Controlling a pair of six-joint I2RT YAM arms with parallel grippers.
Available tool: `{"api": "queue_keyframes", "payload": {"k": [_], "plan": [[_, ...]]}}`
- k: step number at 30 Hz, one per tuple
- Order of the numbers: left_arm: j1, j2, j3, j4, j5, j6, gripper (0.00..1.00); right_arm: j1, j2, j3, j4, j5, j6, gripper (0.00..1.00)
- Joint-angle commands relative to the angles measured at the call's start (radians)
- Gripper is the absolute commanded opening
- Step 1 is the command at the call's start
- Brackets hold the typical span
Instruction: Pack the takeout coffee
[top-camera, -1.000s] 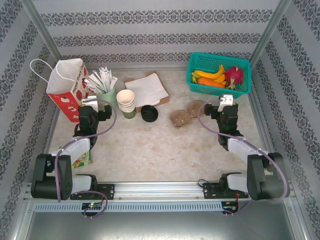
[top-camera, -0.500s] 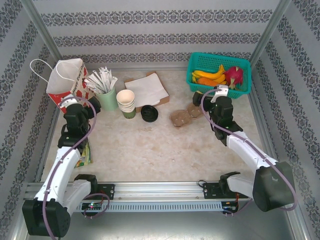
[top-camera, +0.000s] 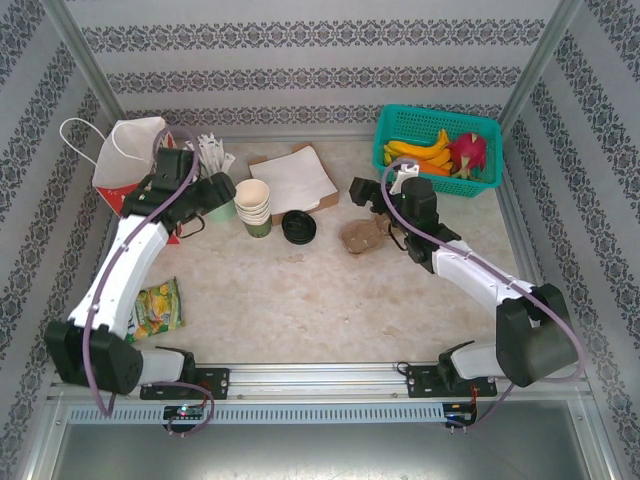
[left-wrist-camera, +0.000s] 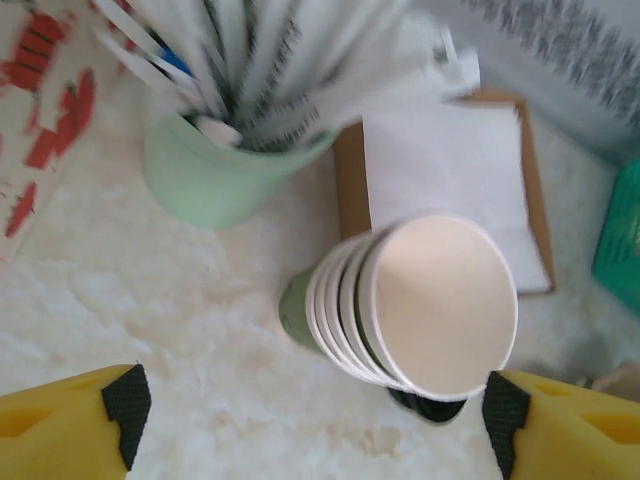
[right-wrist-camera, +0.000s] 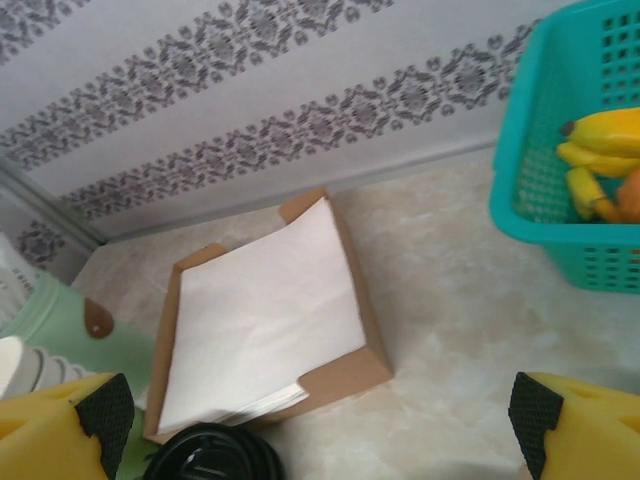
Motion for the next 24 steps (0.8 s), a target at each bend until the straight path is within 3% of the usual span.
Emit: {"api": "queue_keyframes", "payload": {"k": [1, 7, 14, 24], "plan": [[-0.053, 0.087, 0.128, -0.229, -0.002, 0.093, 0.82, 0.039, -0.004, 0.029, 0.027, -0.062, -0.055, 0.98], [-0.085, 0.246, 0.270, -0.305, -0.076, 0.138, 0.65, 0.090, -0.028, 0.034, 0.028, -0.080, -0.123, 0.98], [-0.085, 0.350, 0.330, -0.289, -0.091, 0.153, 0.50, 0.148, -0.038, 0.057, 0.024, -0.095, -0.234, 0.98], [-0.084, 0.436, 0.392, -0.303, -0.107, 0.158, 0.30, 0.177, -0.045, 0.066, 0.025, -0.092, -0.264, 0.98]]}}
